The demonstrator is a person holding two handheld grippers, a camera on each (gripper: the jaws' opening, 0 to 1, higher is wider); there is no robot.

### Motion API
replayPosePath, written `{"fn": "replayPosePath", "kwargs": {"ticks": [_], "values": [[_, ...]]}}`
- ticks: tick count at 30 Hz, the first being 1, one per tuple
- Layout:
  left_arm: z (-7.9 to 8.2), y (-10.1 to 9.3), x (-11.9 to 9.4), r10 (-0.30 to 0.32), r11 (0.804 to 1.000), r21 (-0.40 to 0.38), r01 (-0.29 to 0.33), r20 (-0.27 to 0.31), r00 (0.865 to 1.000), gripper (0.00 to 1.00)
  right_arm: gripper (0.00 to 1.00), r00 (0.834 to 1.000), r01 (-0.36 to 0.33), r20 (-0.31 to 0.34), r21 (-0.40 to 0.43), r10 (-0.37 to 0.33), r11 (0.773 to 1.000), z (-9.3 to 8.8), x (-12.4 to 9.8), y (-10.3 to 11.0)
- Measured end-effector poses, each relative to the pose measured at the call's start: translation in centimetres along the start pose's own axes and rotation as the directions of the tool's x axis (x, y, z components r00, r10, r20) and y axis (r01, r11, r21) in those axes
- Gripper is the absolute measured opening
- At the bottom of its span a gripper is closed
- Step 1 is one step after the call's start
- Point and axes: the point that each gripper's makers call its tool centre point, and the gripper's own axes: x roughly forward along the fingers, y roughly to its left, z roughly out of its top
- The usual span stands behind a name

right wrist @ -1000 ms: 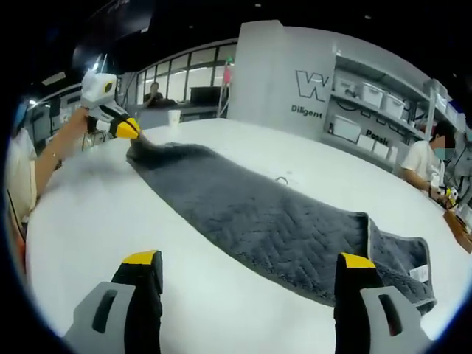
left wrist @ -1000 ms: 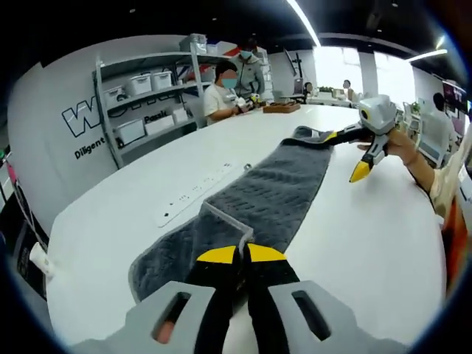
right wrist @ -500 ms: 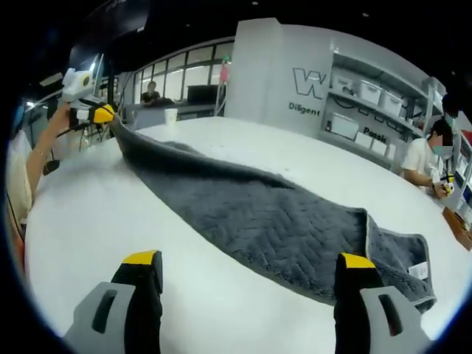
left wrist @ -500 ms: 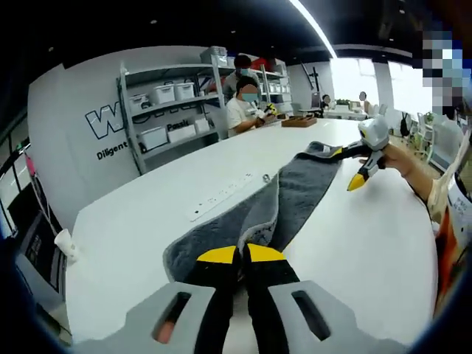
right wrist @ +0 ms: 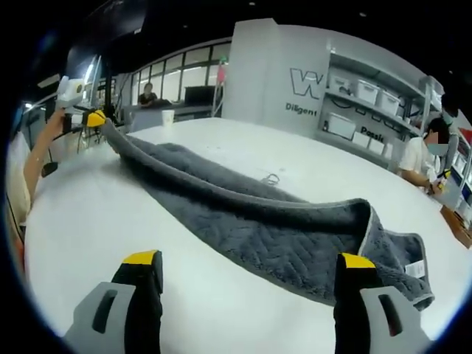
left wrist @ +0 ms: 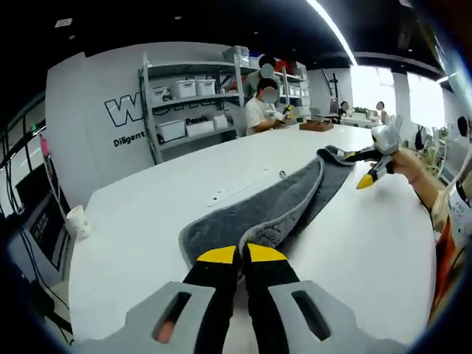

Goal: Open the folded towel by lifting each exposed corner and separating the folded layers until the towel lies flat within the target outline without major curled edges

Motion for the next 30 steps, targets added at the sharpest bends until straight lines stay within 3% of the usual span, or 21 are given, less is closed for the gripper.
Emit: {"fn": "replayPosePath", "kwargs": {"ticks": [9, 15, 20, 24, 30], "values": [[-4.4, -0.4, 1.8, -0.011, 1.000, -0.019, 0.009, -0.109, 0.994, 0.03, 0.97, 1.000, 0.011, -0.005, 0.013, -0.011, 1.000, -0.3, -0.1, -0.6], [-4.6, -1.6, 2.6, -0.074, 0.996, -0.046, 0.070, -0.089, 0.993, 0.05, 0.98, 1.000, 0.015, -0.008, 0.011, -0.015, 1.000, -0.2, -0.1, -0.5], [-4.9, -2.4, 2.6, -0.090, 0.996, 0.004, 0.091, -0.108, 0.990, 0.26, 0.97, 1.000, 0.016, -0.012, 0.016, -0.016, 1.000, -0.4, 0.0, -0.6], [-4.7, -3.0, 2.4, -0.098, 0.994, 0.032, 0.102, -0.109, 0.989, 0.36, 0.97, 1.000, 0.017, -0.008, 0.019, -0.017, 1.000, -0.3, -0.1, -0.6], [-3.4, -3.5, 2.3, -0.119, 0.993, -0.009, 0.119, -0.039, 0.992, 0.62, 0.98, 1.000, 0.016, -0.014, 0.021, -0.016, 1.000, -0.5, 0.0, -0.6]]}}
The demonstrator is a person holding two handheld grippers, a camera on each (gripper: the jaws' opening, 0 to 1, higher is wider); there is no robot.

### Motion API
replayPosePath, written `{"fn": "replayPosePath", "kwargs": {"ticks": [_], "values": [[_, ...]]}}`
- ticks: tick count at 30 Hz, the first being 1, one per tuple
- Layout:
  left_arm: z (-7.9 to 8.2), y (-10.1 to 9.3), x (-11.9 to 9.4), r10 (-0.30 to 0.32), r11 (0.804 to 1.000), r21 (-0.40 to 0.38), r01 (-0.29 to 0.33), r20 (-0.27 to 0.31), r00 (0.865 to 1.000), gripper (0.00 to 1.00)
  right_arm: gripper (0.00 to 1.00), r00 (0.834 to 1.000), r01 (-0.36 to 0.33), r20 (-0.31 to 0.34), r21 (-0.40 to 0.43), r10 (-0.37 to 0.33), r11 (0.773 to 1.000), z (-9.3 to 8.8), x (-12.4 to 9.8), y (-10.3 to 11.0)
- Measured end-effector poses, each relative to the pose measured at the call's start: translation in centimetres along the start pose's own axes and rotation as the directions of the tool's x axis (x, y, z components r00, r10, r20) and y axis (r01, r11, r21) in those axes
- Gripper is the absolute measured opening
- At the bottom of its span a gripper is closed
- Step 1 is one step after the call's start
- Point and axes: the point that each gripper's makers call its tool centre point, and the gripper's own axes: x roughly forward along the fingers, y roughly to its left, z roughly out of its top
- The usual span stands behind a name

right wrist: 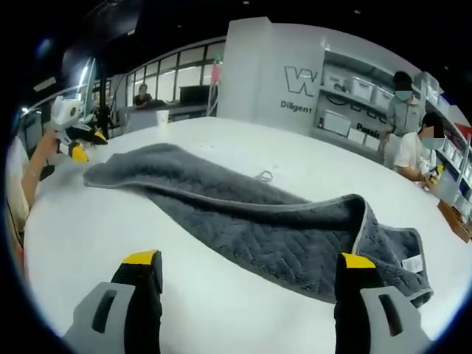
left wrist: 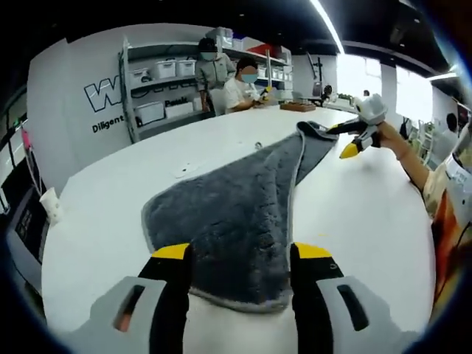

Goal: Open the folded towel by lifting each exposed corner and separating the folded layers until the towel lies flat within the target outline without major curled edges

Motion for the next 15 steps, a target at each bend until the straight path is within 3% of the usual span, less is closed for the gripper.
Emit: {"fn": "replayPosePath", "kwargs": {"ticks": [3, 4, 8, 11, 15], "values": [[0.5, -0.4, -0.1, -0.025, 1.000, -0.011, 0.025, 0.029, 0.999, 0.72, 0.97, 1.000, -0.001, -0.001, 0.001, 0.001, 1.000, 0.0, 0.0, 0.0], [1.0, -0.8, -0.1, -0.037, 0.999, -0.024, 0.039, 0.068, 0.997, 0.76, 0.97, 1.000, 0.001, -0.001, 0.002, -0.001, 1.000, -0.1, 0.0, -0.1], [1.9, -1.0, -0.3, -0.059, 0.996, -0.052, 0.066, 0.126, 0.990, 0.85, 0.97, 1.000, 0.003, -0.007, 0.006, -0.003, 1.000, -0.2, 0.1, -0.1], [2.8, -1.0, -0.4, -0.070, 0.991, -0.100, 0.090, 0.191, 0.979, 1.00, 0.97, 1.000, 0.009, -0.006, 0.003, -0.009, 1.000, -0.2, 0.1, -0.2], [2.7, -0.5, -0.8, -0.069, 0.988, -0.123, 0.098, 0.218, 0.973, 1.00, 0.97, 1.000, 0.005, -0.014, 0.003, -0.005, 1.000, -0.5, 0.3, -0.2]]}}
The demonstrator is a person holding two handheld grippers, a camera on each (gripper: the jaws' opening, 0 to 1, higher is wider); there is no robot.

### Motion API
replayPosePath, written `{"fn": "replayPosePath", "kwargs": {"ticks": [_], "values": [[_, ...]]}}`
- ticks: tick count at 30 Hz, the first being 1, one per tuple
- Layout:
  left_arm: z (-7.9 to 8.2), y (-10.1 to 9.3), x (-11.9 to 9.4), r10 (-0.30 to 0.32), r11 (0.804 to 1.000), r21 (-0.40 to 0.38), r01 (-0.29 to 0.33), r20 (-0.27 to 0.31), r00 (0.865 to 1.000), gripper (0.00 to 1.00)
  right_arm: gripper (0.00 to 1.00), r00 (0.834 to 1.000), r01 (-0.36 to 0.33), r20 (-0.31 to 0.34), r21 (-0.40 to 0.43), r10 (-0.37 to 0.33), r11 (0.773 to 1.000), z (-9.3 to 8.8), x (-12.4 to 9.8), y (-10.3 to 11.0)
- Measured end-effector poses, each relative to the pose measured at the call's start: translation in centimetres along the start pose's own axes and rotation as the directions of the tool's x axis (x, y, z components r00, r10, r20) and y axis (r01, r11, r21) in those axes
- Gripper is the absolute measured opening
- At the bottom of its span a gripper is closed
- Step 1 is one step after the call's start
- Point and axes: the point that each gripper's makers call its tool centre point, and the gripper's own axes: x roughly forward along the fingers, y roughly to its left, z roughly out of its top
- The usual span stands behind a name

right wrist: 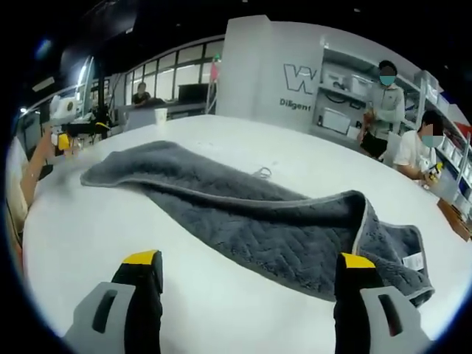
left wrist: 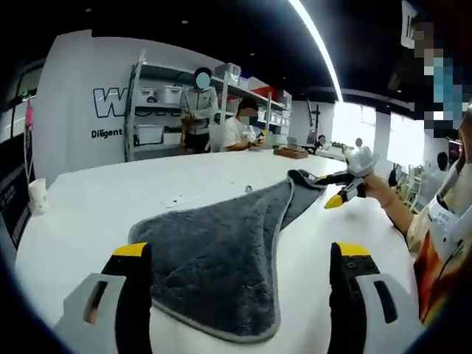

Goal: Open the folded towel by lifting each exposed corner and separating the folded layers until the towel lies flat within the target outline without major curled edges

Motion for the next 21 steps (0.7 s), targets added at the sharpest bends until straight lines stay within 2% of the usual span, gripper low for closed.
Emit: {"fn": "replayPosePath", "kwargs": {"ticks": [9, 17, 21], "values": [[-1.3, 0.5, -0.3, 0.017, 1.000, 0.006, -0.017, -0.033, 0.999, 1.00, 0.98, 1.000, 0.013, -0.029, -0.004, -0.013, 1.000, -0.6, 0.2, -0.7], [-1.8, 0.0, -0.8, 0.026, 0.998, 0.051, -0.023, -0.063, 0.998, 1.00, 0.95, 0.992, 0.126, -0.014, -0.006, -0.126, 0.992, -0.8, -1.6, -4.3], [-1.8, -0.6, -0.7, 0.010, 0.998, 0.059, -0.006, -0.063, 0.998, 1.00, 0.88, 0.976, 0.216, -0.010, -0.032, -0.216, 0.976, -1.4, -2.3, -7.2]]}}
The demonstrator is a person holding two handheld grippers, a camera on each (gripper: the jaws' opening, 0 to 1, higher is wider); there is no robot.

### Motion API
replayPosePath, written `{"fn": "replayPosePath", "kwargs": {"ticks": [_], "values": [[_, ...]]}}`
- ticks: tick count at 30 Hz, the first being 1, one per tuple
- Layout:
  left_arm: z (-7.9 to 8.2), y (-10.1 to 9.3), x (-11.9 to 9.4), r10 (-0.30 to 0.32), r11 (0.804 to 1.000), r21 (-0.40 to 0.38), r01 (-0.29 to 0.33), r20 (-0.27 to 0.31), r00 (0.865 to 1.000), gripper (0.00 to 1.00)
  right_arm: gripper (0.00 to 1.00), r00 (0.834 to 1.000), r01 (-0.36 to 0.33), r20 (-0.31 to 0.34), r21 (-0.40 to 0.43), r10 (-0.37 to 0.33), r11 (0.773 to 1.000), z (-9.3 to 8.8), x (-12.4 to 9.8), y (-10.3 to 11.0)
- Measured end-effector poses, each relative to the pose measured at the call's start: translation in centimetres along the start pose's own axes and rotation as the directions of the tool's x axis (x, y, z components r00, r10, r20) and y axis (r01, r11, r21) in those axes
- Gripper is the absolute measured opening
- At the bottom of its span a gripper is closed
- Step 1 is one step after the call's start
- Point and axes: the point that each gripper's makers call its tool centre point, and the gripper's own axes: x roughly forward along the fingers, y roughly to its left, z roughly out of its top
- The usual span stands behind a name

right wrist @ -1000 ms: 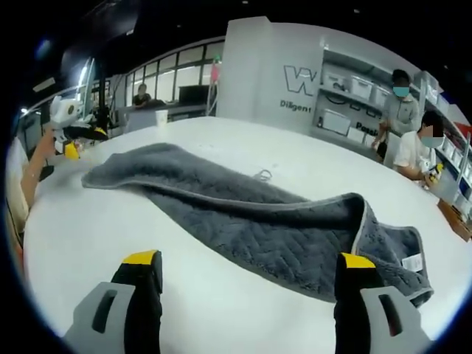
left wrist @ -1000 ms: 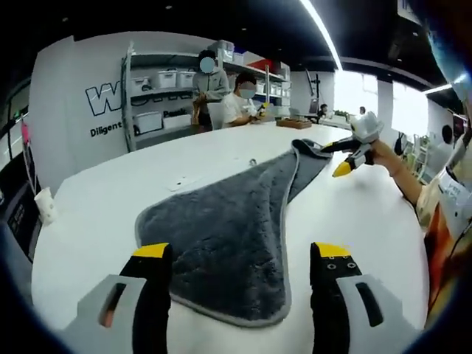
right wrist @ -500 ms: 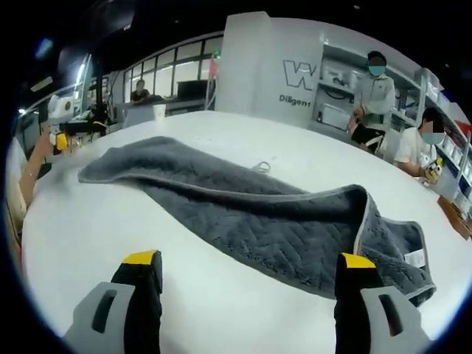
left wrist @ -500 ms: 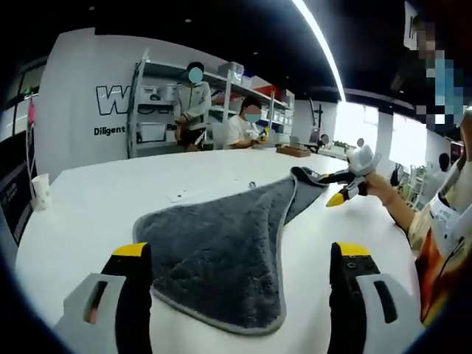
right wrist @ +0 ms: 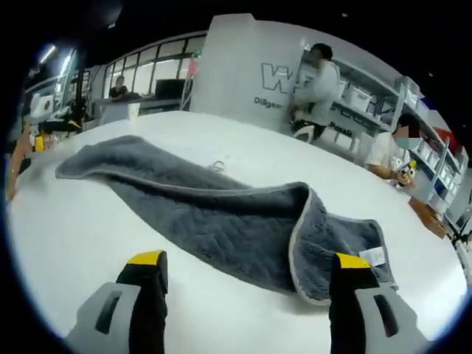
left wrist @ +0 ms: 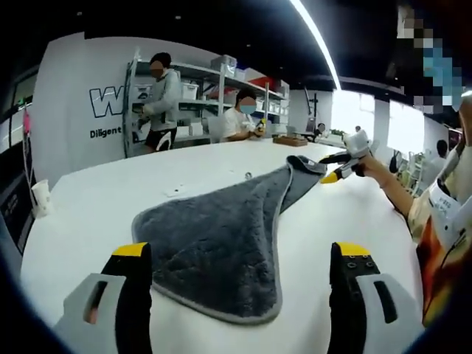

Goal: Open the folded towel by lifting each exposed corner and separating the folded layers until the towel lies flat within the target outline without major curled edges

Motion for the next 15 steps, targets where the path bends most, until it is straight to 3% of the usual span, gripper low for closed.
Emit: {"fn": "replayPosePath", "kwargs": {"ticks": [3, 8, 11, 15], "values": [[0.0, -0.3, 0.0, -0.006, 1.000, 0.003, 0.006, 0.004, 1.000, 1.00, 0.84, 0.994, 0.106, -0.013, 0.006, -0.106, 0.994, -0.6, -0.4, -2.5], [0.1, -0.3, 0.0, -0.005, 1.000, 0.000, 0.005, 0.007, 1.000, 1.00, 0.64, 0.985, 0.171, -0.014, -0.070, -0.172, 0.983, -1.2, -1.1, -4.7], [-0.1, -0.3, 0.1, -0.004, 1.000, -0.001, 0.004, 0.003, 1.000, 1.00, 0.55, 0.982, 0.184, -0.010, -0.115, -0.186, 0.976, -1.3, -1.2, -5.1], [-0.2, -0.3, 0.1, -0.006, 1.000, -0.001, 0.006, 0.000, 1.000, 1.00, 0.51, 0.981, 0.170, -0.059, -0.207, -0.185, 0.964, -2.4, -1.0, -5.0]]}}
